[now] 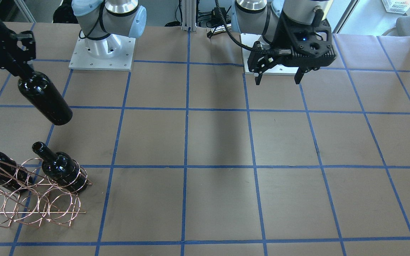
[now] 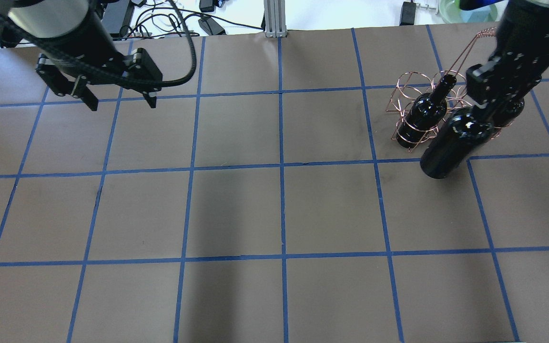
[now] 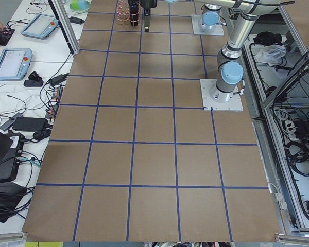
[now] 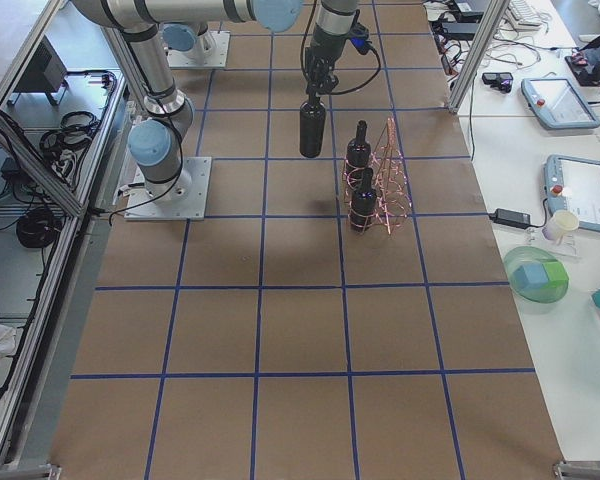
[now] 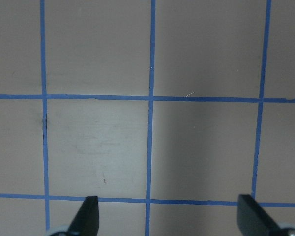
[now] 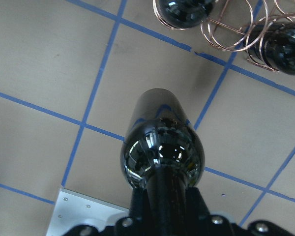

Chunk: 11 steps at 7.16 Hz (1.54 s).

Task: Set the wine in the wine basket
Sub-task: 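Lift the bottle with the right gripper and tilt it toward the copper rack, then slide the bottle neck-first into the empty rack ring beside the other bottles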

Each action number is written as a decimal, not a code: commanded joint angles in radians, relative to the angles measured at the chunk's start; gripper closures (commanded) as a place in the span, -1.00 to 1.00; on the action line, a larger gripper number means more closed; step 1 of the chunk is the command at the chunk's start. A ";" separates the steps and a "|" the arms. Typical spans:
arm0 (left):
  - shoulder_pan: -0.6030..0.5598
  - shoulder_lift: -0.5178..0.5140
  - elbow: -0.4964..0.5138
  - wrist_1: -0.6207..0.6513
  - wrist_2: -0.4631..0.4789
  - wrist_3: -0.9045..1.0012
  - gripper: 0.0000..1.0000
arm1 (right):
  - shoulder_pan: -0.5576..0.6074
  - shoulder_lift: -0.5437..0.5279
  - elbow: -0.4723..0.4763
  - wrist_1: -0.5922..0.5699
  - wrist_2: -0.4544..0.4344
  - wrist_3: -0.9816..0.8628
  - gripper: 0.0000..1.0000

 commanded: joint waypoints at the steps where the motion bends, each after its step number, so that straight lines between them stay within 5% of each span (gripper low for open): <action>1: -0.023 -0.007 0.002 0.011 0.002 -0.006 -1.00 | -0.080 0.014 -0.026 -0.047 -0.007 -0.070 1.00; 4: 0.108 0.008 0.019 0.005 -0.036 0.180 -1.00 | -0.074 0.095 -0.068 -0.148 0.030 -0.065 1.00; 11: 0.101 0.018 -0.003 -0.003 -0.035 0.180 -1.00 | 0.002 0.216 -0.134 -0.260 0.015 -0.021 1.00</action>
